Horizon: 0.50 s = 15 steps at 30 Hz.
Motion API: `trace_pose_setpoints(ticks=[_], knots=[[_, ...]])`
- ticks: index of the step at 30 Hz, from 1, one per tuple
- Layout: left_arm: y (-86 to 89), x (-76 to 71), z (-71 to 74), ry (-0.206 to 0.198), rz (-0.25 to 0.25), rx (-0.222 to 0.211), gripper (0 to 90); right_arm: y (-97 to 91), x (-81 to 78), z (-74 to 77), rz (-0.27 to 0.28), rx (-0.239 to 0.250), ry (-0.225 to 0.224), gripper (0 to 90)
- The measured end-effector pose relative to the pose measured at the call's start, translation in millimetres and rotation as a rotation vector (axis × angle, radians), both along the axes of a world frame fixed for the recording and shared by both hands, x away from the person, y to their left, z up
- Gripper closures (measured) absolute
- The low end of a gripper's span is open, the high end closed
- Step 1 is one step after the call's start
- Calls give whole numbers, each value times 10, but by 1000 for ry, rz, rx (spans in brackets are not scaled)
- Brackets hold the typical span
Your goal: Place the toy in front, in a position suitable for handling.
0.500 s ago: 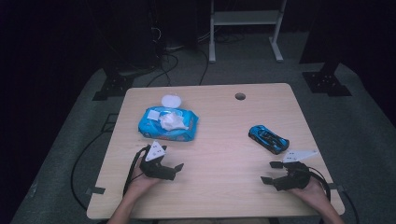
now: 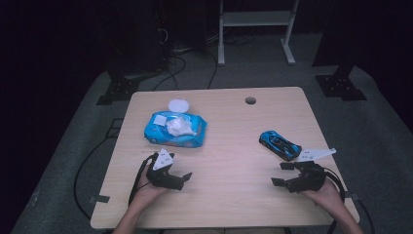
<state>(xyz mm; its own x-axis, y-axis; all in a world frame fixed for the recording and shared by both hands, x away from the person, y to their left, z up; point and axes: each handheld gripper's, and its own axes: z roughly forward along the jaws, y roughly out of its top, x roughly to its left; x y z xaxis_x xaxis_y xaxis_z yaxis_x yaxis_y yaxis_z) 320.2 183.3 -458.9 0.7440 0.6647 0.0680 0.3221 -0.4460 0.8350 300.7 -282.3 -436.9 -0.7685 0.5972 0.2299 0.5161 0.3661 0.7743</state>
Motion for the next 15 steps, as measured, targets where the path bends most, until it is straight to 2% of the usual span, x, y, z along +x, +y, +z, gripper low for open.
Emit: trace_pose_setpoints(ticks=[1,6,10,11,13,15], knots=[[10,-11,9,-1,2,-3,24,12,37,78,0,-18,-12,205],[42,-19,22,-7,9,-17,24,9,156,231,-19,-55,-24,204],[62,9,33,-5,20,-29,24,-21,305,338,-46,-89,-13,199],[62,14,31,-1,20,-31,24,-43,400,385,-54,-105,5,180],[58,11,27,1,19,-31,24,-52,444,408,-63,-121,1,180],[56,5,22,1,17,-23,24,-84,561,476,-85,-141,7,178]])
